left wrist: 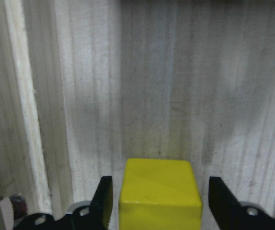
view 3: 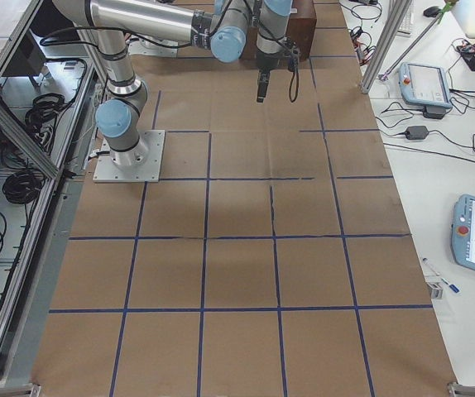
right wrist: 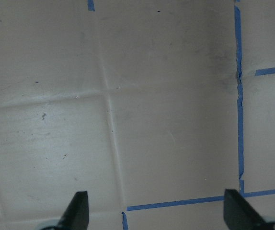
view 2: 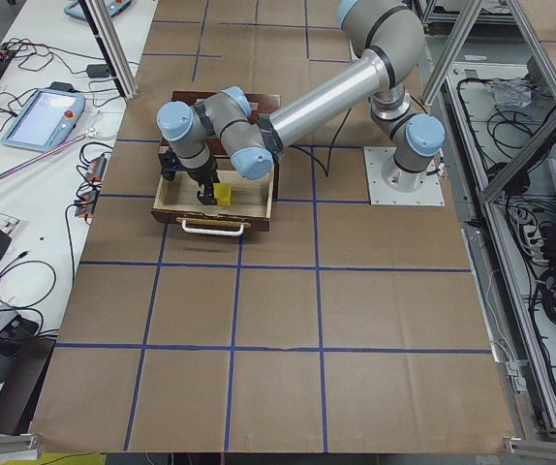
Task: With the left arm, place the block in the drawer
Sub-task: 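Open the left gripper to release the cube in the drawer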
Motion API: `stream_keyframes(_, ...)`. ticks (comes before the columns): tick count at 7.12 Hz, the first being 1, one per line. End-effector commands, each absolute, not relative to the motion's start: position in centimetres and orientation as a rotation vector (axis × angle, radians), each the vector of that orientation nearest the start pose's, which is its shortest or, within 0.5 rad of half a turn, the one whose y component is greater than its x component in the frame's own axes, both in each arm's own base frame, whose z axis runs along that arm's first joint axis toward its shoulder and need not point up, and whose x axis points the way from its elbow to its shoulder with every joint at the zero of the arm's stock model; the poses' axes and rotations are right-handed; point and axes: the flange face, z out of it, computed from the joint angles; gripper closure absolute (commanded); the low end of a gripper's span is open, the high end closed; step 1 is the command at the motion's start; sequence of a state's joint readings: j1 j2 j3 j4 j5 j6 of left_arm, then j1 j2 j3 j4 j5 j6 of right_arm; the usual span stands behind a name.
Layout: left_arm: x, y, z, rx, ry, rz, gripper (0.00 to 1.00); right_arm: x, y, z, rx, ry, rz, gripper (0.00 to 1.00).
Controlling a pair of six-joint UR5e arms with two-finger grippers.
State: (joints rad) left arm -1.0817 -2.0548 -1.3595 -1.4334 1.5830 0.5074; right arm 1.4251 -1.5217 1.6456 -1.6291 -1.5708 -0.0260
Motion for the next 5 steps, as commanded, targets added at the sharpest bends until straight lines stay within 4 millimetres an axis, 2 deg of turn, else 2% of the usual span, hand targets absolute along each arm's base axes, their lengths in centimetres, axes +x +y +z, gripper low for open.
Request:
stream_keyframes(1,19.2,-64.3,36.1,0.02,3.162,0.113,0.04,5.9,-51.7,43.2,0.187,3.129,0.103,0.0)
stream_keyframes(2,18.3,-63.0,39.5,-0.002,3.15,0.08,0.02,5.9,-51.7,43.2,0.187,3.128,0.105,0.0)
stream_keyframes(3,15.3,-61.1,42.2,-0.119,3.153,0.123,0.02,5.9,-51.7,43.2,0.187,3.129,0.103,0.0)
stream_keyframes(4,9.1,-60.5,45.1,-0.088,3.134,0.085,0.02,5.9,-51.7,43.2,0.187,3.129,0.103,0.0)
stream_keyframes(5,2.7,-59.2,46.9,-0.062,3.124,0.064,0.02,5.9,-51.7,43.2,0.19,3.129,0.103,0.0)
